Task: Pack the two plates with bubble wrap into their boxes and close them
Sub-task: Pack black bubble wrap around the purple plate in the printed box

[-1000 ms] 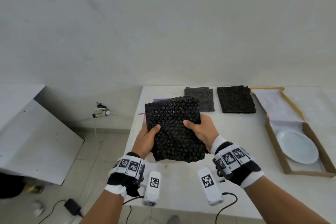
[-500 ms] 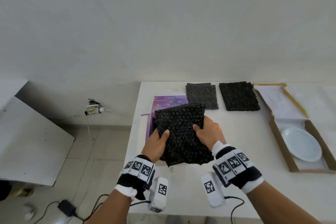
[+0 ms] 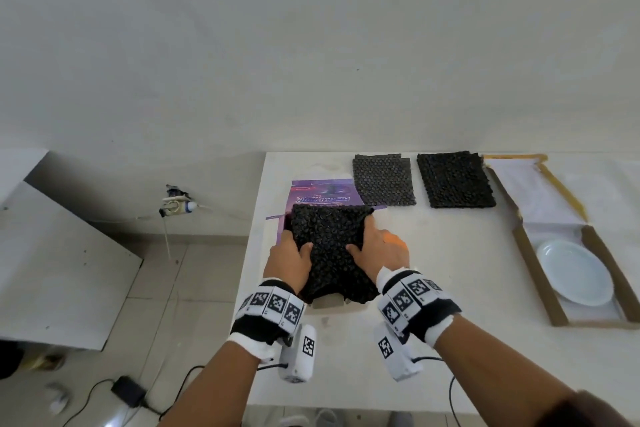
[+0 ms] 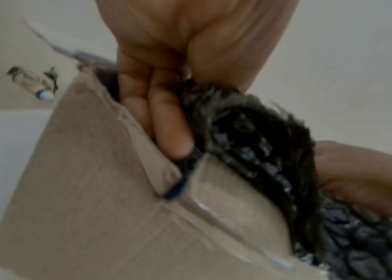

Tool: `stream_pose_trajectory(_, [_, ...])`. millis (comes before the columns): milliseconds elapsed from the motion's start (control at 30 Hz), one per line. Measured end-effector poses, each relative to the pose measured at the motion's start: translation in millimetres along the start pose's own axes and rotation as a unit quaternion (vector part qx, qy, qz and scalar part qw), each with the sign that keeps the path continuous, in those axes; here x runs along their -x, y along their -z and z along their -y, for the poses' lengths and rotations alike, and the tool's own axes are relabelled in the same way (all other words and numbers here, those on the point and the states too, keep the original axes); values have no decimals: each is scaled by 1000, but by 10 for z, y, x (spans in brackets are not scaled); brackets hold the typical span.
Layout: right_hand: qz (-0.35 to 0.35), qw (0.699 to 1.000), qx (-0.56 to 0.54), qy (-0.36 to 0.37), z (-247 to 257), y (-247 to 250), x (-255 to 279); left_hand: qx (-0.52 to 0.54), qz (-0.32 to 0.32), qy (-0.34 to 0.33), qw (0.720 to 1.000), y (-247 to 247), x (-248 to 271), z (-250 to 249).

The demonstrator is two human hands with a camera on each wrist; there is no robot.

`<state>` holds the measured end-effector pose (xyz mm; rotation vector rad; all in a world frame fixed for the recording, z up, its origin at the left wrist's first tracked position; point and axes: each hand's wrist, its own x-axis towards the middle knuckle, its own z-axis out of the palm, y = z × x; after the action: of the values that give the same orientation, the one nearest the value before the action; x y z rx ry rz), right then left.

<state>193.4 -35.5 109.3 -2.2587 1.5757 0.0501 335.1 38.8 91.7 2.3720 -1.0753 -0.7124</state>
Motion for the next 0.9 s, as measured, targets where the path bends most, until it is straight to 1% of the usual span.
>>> stream_pose_trajectory(100, [-6,1000,29,10,24,-24,-18,-74,-3,-4,997,17,1,-73])
stream_pose_trajectory(267, [25,999,30,0,15,-4,-40,-139,-19,-10,990,-39,32,-81])
stream_pose_trajectory(433, [6,987,150,64,20,-116,-25,-185,-6,-27,982,-129,34,-47])
stream_pose_trajectory(500, [2,982,174,78,21,-161,-45,-191,-9,-36,981,-144,5,-48])
stream_pose_trajectory(633, [-13,978,182,104,24,-220,-84,-207,-25,-60,976,-189,-24,-26])
stream_pose_trajectory(800, [1,973,202,111,97,-269,-113,-299,-16,-88,950,-247,15,3])
stream_pose_trajectory(833, [-2,974,199,111,110,-266,-120,-302,-23,-96,948,-243,21,5])
stream_pose_trajectory(900, [-9,981,166,104,122,-239,-115,-284,-14,-91,954,-241,9,10])
